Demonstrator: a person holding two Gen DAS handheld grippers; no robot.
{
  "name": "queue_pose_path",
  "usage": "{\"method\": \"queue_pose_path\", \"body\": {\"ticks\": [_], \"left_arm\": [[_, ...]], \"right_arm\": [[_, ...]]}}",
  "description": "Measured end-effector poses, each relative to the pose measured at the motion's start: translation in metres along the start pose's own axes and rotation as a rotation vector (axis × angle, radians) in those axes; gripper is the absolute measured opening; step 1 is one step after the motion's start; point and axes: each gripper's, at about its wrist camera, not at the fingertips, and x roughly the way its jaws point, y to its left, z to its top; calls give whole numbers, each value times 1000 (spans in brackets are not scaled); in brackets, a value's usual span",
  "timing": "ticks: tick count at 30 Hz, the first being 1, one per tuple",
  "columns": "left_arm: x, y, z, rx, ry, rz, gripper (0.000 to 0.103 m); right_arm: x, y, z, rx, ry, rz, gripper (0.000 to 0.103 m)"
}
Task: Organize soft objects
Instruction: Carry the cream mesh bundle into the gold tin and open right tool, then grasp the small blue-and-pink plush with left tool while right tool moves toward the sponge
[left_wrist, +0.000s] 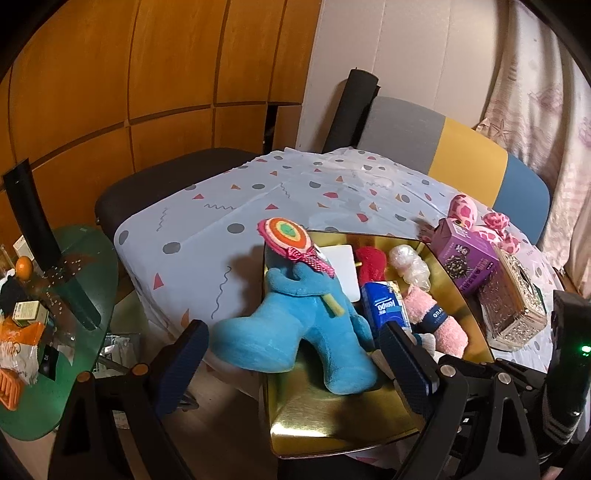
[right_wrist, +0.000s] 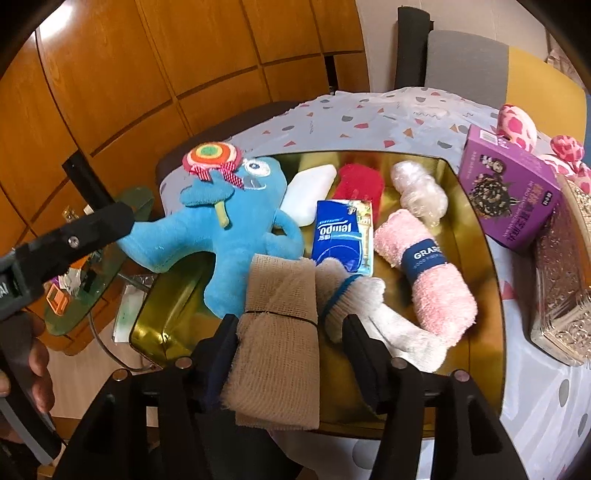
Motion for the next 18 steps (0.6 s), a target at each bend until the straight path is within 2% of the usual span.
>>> {"method": "queue_pose_path", "body": {"ticks": [10, 18], "left_arm": [[-9, -25, 1, 64, -14, -33, 94], [-8, -71, -6, 174, 14, -114, 94]], "right_arm": [[-37, -17, -4, 42, -88, -28, 59], [-82, -64, -16, 128, -156, -130, 59]]}}
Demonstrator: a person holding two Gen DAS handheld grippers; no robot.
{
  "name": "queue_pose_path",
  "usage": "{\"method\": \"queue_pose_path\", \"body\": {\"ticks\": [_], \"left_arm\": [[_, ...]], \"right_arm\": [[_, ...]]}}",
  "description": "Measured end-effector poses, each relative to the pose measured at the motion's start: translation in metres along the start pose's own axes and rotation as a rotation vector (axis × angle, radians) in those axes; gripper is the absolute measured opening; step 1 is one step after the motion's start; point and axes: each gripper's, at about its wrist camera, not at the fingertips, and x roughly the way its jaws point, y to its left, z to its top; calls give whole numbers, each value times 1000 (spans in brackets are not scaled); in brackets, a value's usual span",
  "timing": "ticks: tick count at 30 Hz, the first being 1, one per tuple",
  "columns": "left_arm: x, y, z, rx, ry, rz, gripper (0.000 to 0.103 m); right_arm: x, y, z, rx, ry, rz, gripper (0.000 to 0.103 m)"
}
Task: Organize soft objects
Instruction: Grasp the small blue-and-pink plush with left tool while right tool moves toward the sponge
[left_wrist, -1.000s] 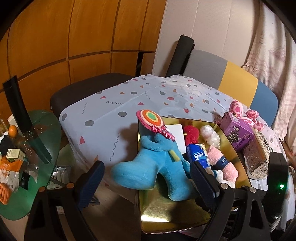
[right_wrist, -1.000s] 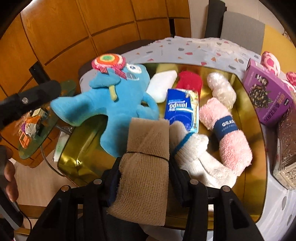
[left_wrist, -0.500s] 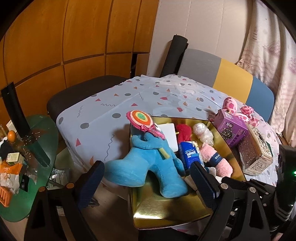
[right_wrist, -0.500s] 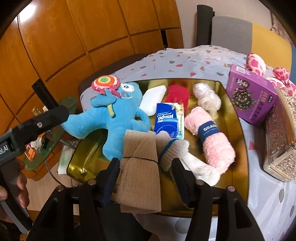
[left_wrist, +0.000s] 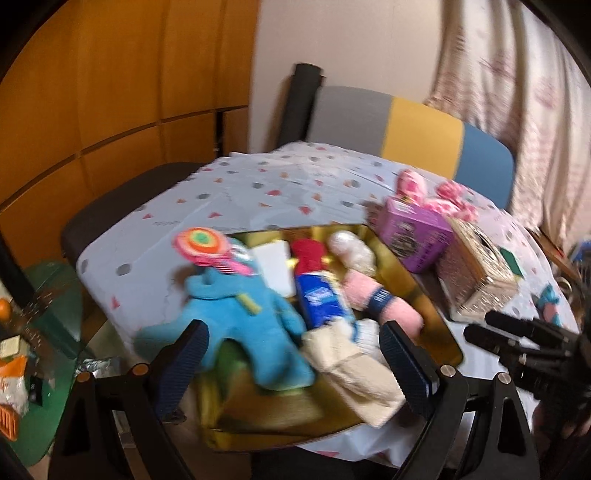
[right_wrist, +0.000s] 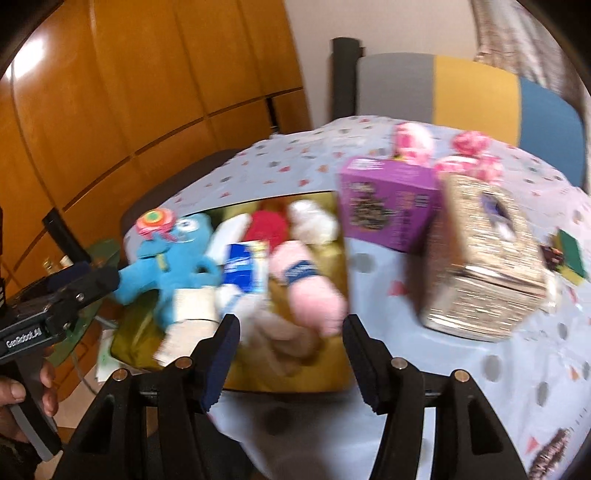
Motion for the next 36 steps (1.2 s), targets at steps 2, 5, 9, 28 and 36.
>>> {"method": "queue_pose_path", "body": {"ticks": [2, 5, 9, 28, 36], "left_arm": [[1, -15, 0, 37, 2, -32, 94], [3, -44, 2, 113, 7, -104, 94], [5, -89, 4, 214, 18, -218, 94], [47, -282, 15, 484, 170, -510, 94], [95, -388, 18, 515, 282, -620, 83]], "right_arm": [[-9, -18, -3, 23, -8, -39, 59], [-24, -50, -12, 68, -15, -100, 59], [-53, -113, -28, 181, -24, -207, 59], [-224, -379, -149, 921, -177, -839, 59], [-243, -410, -187, 1161, -244, -772, 59]]}}
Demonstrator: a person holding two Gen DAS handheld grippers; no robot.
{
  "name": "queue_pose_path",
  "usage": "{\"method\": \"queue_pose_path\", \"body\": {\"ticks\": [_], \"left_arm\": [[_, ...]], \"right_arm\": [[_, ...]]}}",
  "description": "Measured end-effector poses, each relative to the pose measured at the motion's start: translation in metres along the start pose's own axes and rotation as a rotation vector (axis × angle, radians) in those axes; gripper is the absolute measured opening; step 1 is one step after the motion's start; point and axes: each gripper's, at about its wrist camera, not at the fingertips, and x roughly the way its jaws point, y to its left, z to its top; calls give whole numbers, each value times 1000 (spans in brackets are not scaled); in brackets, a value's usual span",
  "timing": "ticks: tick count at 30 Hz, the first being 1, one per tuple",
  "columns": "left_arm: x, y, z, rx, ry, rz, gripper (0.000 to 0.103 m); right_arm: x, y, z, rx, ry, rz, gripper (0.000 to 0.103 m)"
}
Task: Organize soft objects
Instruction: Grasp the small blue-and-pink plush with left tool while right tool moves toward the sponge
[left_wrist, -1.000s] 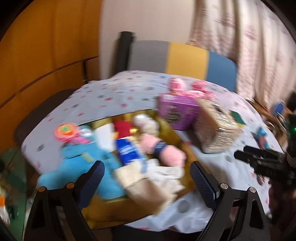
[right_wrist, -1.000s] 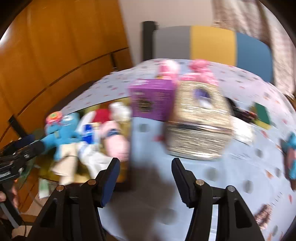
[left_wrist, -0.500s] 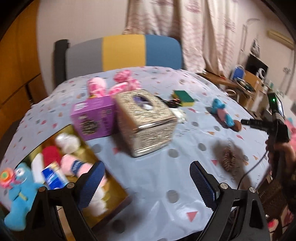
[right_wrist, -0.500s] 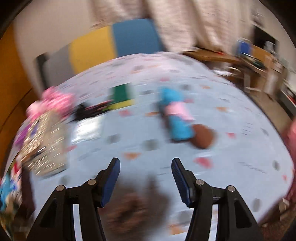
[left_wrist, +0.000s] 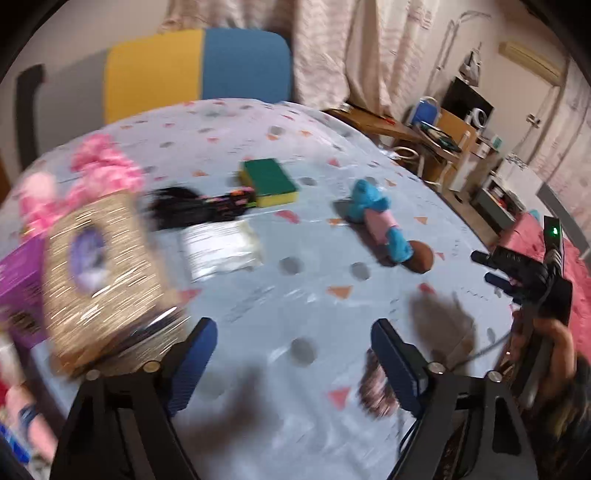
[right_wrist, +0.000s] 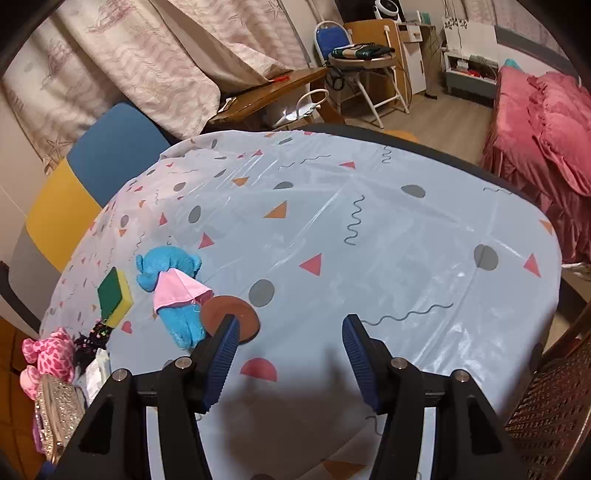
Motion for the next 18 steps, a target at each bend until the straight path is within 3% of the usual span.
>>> {"method": "queue_pose_path", "body": {"ticks": [6, 10, 18], "left_arm": [[75, -38, 48, -25, 71, -114, 82], [122, -64, 81, -83, 91, -189, 89], [204, -109, 122, -98, 177, -181, 91]], "right_arm": [[3, 3, -5, 10, 44, 55, 59], [4, 3, -4, 15, 51, 77, 59], [8, 5, -5, 22, 97, 134, 59]]}}
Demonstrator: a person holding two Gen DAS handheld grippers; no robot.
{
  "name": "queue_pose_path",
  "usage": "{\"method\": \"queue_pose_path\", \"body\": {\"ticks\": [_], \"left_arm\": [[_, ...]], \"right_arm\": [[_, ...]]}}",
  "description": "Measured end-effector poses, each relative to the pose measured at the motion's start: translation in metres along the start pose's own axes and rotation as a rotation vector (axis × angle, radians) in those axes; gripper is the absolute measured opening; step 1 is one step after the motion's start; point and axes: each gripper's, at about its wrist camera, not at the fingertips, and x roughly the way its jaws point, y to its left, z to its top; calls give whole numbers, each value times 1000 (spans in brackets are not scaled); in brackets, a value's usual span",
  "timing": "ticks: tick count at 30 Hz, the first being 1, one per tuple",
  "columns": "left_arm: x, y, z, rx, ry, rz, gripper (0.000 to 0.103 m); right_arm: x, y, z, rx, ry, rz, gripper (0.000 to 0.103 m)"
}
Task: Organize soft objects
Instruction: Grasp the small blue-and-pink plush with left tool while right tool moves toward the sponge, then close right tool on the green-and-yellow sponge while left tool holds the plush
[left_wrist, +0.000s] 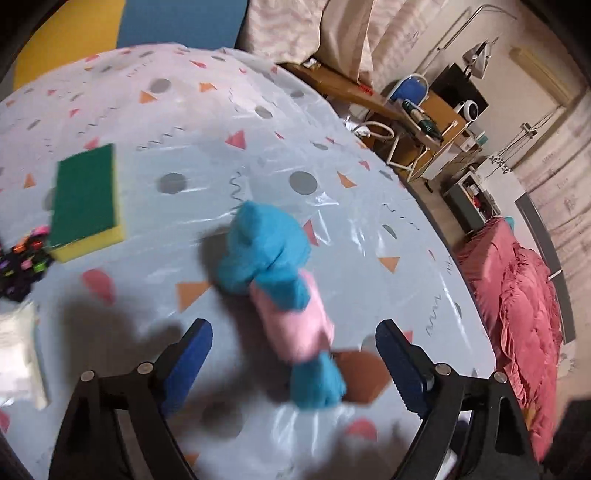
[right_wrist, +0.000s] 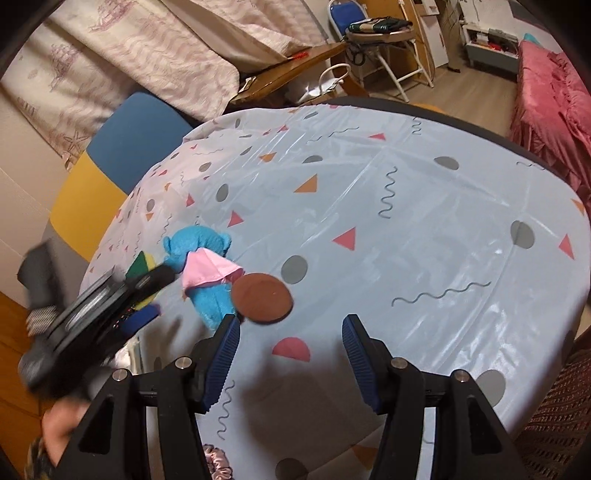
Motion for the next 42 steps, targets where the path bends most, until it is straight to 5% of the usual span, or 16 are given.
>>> {"method": "queue_pose_path", "body": {"ticks": [6, 7, 9, 10, 15, 23, 31, 42], "left_arm": [[47, -1, 6, -58, 71, -9, 90], [52, -1, 5, -61, 81, -16, 82], [50, -3, 4, -17, 46, -5, 34], [52, 1, 3, -24, 72, -34, 23], [26, 18, -7, 3, 33, -61, 21], [-88, 42, -50, 117, -105, -29, 22], [-185, 74, -147, 183, -161, 13, 22], [-263, 124, -266, 134, -226, 77, 22]], "right_arm": [[-1, -1, -1, 14, 4, 25, 59], [0, -1, -2, 15, 11, 30, 59], [2, 0, -2, 16, 21, 36, 59], [2, 0, -3, 14, 25, 34, 59], [3, 1, -3, 12, 25, 33, 59], [4, 2, -4, -3, 26, 23, 59], [15, 8, -10, -34, 80, 13, 59], [55, 63, -57, -284, 316, 22, 59]]}}
